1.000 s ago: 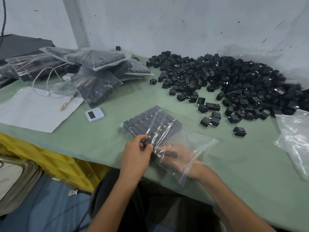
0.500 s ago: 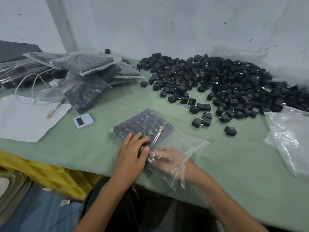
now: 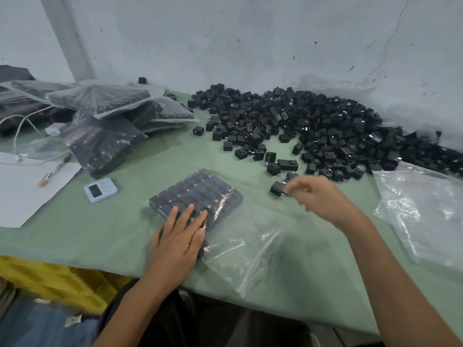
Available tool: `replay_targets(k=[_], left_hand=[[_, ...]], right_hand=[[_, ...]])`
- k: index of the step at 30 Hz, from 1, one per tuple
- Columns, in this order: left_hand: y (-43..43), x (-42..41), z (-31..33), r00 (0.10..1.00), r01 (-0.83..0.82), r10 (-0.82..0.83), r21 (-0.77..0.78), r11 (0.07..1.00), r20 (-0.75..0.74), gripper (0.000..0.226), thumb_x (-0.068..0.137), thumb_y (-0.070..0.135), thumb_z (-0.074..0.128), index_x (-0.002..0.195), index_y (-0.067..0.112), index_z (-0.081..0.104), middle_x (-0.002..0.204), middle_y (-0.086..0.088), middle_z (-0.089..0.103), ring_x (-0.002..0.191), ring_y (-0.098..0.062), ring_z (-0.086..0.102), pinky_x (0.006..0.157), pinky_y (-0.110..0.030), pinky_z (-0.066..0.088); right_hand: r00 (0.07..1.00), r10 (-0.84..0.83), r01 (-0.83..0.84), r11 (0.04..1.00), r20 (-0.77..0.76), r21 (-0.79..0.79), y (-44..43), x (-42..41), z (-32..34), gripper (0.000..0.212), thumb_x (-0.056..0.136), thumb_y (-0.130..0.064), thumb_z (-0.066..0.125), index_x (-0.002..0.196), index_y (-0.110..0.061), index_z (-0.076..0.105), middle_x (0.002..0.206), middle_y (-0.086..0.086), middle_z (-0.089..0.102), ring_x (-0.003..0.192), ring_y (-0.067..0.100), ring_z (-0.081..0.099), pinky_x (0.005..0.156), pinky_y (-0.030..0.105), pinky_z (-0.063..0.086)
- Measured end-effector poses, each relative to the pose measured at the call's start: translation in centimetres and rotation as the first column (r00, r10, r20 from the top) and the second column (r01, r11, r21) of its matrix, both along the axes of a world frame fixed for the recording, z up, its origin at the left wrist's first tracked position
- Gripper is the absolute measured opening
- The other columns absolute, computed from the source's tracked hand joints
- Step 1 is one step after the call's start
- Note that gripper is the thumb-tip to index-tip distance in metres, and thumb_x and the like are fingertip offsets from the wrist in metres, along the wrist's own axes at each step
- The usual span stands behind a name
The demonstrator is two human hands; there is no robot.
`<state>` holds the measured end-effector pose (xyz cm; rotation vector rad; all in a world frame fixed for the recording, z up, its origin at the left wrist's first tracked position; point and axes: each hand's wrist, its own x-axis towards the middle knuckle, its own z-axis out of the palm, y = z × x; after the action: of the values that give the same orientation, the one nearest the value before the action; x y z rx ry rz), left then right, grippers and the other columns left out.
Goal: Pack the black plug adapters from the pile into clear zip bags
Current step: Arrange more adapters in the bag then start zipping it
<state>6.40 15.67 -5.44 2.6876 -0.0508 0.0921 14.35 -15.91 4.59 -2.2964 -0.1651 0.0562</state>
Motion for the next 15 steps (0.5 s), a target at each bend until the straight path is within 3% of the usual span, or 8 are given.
replay_targets(k=[2, 4, 8, 10, 11, 15], left_hand=[[-0.1, -0.1, 0.3, 1.0, 0.006, -0.006, -0.01, 1.0, -0.01, 0.051, 0.101, 0.055, 0.012, 0.151, 0.055, 0.018, 0.159, 0.031, -0.005, 0.134, 0.015, -0.03, 0.117, -0.031, 0.002], [-0.1, -0.3, 0.6, 1.0, 0.005, -0.005, -0.02, 1.0, -0.009, 0.058, 0.095, 0.06, 0.005, 0.151, 0.055, 0.019, 0.161, 0.03, -0.003, 0.136, 0.013, -0.028, 0.115, -0.029, 0.003], [-0.1, -0.4, 0.8, 1.0, 0.005, -0.005, -0.035, 0.999, 0.005, 0.066, 0.089, 0.064, -0.001, 0.151, 0.055, 0.019, 0.162, 0.029, -0.001, 0.138, 0.012, -0.027, 0.113, -0.027, 0.004], [-0.1, -0.4, 0.7, 1.0, 0.007, -0.007, -0.049, 0.999, 0.0, 0.065, 0.09, 0.064, 0.0, 0.151, 0.055, 0.019, 0.162, 0.029, -0.001, 0.139, 0.011, -0.025, 0.113, -0.027, 0.003], [-0.1, -0.4, 0.7, 1.0, 0.009, -0.009, -0.051, 0.999, -0.003, 0.065, 0.09, 0.064, 0.0, 0.152, 0.055, 0.019, 0.162, 0.029, -0.001, 0.14, 0.011, -0.025, 0.114, -0.027, 0.003], [0.0, -0.2, 0.3, 1.0, 0.003, -0.002, -0.052, 0.999, 0.011, 0.063, 0.092, 0.063, 0.003, 0.152, 0.054, 0.021, 0.163, 0.027, 0.003, 0.14, 0.01, -0.022, 0.115, -0.03, 0.005]], right_hand=[[0.989, -0.046, 0.089, 0.943, 0.138, -0.32, 1.7, 4.1, -1.2, 0.028, 0.097, -0.017, 0.055, 0.117, -0.031, 0.069, 0.125, -0.001, 0.061, 0.105, 0.021, 0.061, 0.09, 0.035, 0.05], [0.994, 0.071, -0.012, 0.838, 0.087, -0.546, 3.1, 6.7, -3.1, 0.041, 0.098, -0.02, 0.052, 0.138, -0.026, 0.055, 0.14, 0.006, 0.047, 0.122, 0.029, 0.051, 0.102, 0.041, 0.044], [0.99, 0.137, -0.071, 0.63, 0.02, -0.773, 3.4, 7.4, -5.2, 0.039, 0.101, -0.025, 0.042, 0.14, -0.021, 0.049, 0.135, 0.012, 0.045, 0.119, 0.037, 0.048, 0.096, 0.047, 0.046], [0.993, 0.116, -0.076, 0.618, -0.005, -0.782, 2.7, 7.0, -4.8, 0.033, 0.101, -0.026, 0.041, 0.129, -0.013, 0.055, 0.128, 0.014, 0.042, 0.105, 0.035, 0.054, 0.093, 0.047, 0.049], [0.995, 0.101, -0.078, 0.662, -0.014, -0.745, 2.2, 6.5, -4.5, 0.03, 0.102, -0.027, 0.042, 0.123, -0.012, 0.059, 0.125, 0.012, 0.042, 0.099, 0.033, 0.055, 0.093, 0.046, 0.049], [0.999, -0.026, 0.039, 0.945, 0.045, -0.324, -0.5, 1.8, -3.0, 0.019, 0.102, -0.025, 0.05, 0.107, -0.021, 0.068, 0.107, -0.008, 0.059, 0.106, 0.018, 0.054, 0.089, 0.03, 0.044]])
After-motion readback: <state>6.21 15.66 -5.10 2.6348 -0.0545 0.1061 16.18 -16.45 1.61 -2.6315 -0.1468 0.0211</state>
